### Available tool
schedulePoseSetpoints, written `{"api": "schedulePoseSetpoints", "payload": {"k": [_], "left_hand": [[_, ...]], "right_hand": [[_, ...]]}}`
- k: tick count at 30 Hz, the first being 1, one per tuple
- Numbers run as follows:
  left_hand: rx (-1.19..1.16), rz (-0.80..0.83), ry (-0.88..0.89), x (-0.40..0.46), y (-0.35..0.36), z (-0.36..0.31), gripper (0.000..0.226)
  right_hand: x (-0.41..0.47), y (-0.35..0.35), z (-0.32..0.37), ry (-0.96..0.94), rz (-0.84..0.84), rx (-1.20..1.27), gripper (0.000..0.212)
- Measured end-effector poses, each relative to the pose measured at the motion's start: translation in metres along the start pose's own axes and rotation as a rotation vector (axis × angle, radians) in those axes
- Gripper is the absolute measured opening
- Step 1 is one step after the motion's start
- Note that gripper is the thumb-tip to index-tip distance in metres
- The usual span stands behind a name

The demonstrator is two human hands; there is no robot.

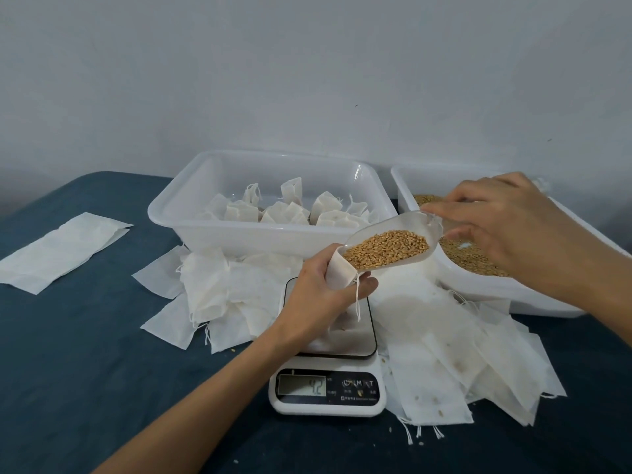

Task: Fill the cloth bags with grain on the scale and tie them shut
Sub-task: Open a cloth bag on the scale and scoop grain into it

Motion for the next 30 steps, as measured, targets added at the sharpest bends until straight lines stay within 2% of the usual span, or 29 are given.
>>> {"api": "schedulePoseSetpoints", "payload": {"k": [30], "left_hand": [[0.088, -0.019, -0.029, 0.0039, -0.0034, 0.0057, 0.031]], "right_hand": [[0.0024, 0.0053, 0.0008, -0.009, 0.003, -0.04, 0.038]]}}
Point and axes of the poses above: each hand's wrist, its own x-axis towards the middle knuckle, its own y-axis out of the palm, z = x × y, the point moved 2 cm from there along x, towards the middle knuckle, and after that the axes turned 4 degrees about z, right-handed, at the moved point
